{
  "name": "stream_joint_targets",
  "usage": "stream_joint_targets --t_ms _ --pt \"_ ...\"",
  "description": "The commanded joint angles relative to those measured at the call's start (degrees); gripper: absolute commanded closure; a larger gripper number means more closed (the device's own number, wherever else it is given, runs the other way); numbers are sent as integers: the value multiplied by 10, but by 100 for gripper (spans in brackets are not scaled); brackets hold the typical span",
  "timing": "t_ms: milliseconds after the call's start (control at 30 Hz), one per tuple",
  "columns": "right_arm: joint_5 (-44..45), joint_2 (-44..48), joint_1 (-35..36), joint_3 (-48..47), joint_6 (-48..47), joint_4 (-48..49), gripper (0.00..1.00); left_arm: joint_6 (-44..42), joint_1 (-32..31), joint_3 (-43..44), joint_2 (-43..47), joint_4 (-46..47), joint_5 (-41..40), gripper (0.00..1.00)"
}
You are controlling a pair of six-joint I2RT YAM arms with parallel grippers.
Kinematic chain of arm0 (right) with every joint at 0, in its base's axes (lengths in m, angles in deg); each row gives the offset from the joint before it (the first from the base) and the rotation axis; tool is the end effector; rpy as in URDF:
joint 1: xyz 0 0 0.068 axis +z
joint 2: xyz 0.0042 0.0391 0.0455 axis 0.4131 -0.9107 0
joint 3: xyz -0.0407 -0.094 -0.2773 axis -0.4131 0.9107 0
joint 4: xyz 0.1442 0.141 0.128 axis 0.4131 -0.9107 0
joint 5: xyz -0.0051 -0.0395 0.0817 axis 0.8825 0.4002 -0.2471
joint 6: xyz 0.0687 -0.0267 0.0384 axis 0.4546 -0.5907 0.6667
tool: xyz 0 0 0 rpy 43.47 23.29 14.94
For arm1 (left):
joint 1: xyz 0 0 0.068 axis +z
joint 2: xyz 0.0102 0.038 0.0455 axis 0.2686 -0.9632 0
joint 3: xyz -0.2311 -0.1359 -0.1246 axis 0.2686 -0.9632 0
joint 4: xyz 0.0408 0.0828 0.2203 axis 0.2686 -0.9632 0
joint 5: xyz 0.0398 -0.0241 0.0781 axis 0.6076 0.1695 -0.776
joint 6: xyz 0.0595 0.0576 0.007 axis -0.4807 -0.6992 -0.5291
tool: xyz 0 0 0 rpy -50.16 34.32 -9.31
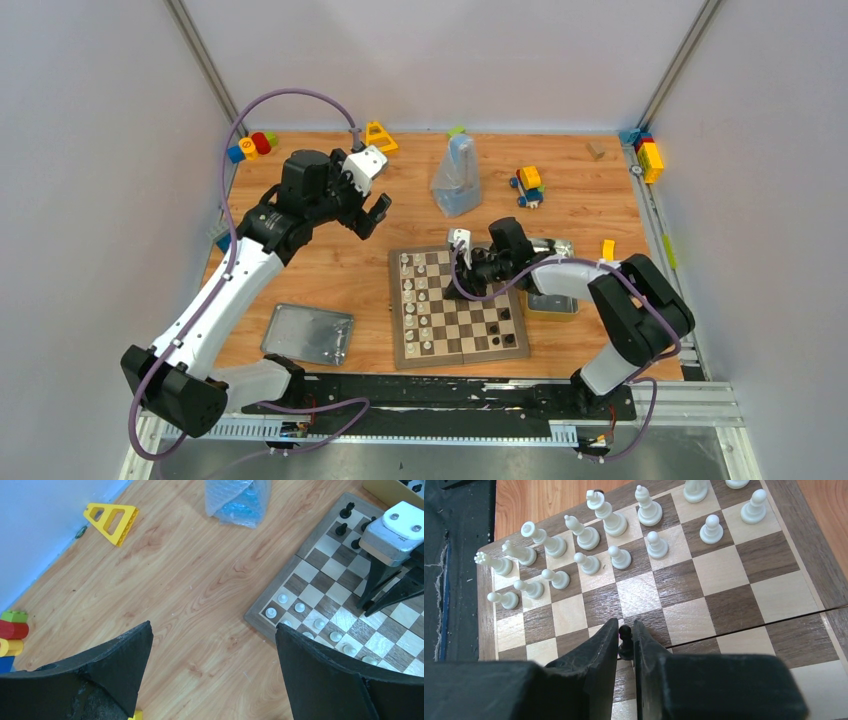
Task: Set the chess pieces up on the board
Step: Place the chess piece on the chessboard, then pick up the chess piece from the chessboard.
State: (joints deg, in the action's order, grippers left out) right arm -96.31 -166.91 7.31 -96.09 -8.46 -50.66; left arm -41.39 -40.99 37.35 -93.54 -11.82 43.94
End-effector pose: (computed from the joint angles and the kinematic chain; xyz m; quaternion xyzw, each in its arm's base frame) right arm 0.2249 0.2041 0.1772 -0.5158 0.6822 0.4197 0.3040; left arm 0.2254 -0.1224 0.3811 0.3546 0.7820 -0.1195 0.4985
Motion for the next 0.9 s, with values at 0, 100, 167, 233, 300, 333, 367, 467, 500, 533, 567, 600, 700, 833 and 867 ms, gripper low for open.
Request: stream_joint_targets --t_ms 0,100,167,233,300,333,367,467,500,533,567,600,700,833,867 --pt "7 30 3 7 -19 -2 79 -6 3 -5 21 22 8 0" --pt "14 41 3 6 -21 -12 75 -7 3 -7 21 22 8 0" --pt "18 49 3 4 -22 -17 75 -8 3 -7 22 22 7 0" --pt "24 55 3 3 -21 -21 75 -8 3 -7 22 22 7 0" --pt "26 59 3 2 -24 -27 75 -8 3 -7 23 22 8 0" --pt "28 61 3 0 -27 -32 75 -8 3 -7 23 21 8 0" --pt "32 63 3 -2 -28 -36 73 -9 3 -6 23 21 7 0" --pt "40 69 3 -16 -29 -57 70 -10 3 -4 25 18 7 0" --pt "44 70 3 -26 -28 -75 70 -11 3 -3 25 17 7 0" --pt "49 69 3 -36 -27 -93 70 -12 3 -3 26 16 6 0" --pt "55 66 3 -48 -25 -112 70 -12 3 -3 28 15 6 0" --pt "60 62 4 -57 -26 -128 70 -13 2 -5 30 14 4 0" --pt "78 59 8 -69 -29 -157 67 -14 3 -7 34 15 2 0" --pt "96 58 18 -72 -32 -171 65 -14 3 -7 38 15 3 0" --pt "102 57 20 -74 -32 -175 65 -14 3 -7 38 15 4 0"
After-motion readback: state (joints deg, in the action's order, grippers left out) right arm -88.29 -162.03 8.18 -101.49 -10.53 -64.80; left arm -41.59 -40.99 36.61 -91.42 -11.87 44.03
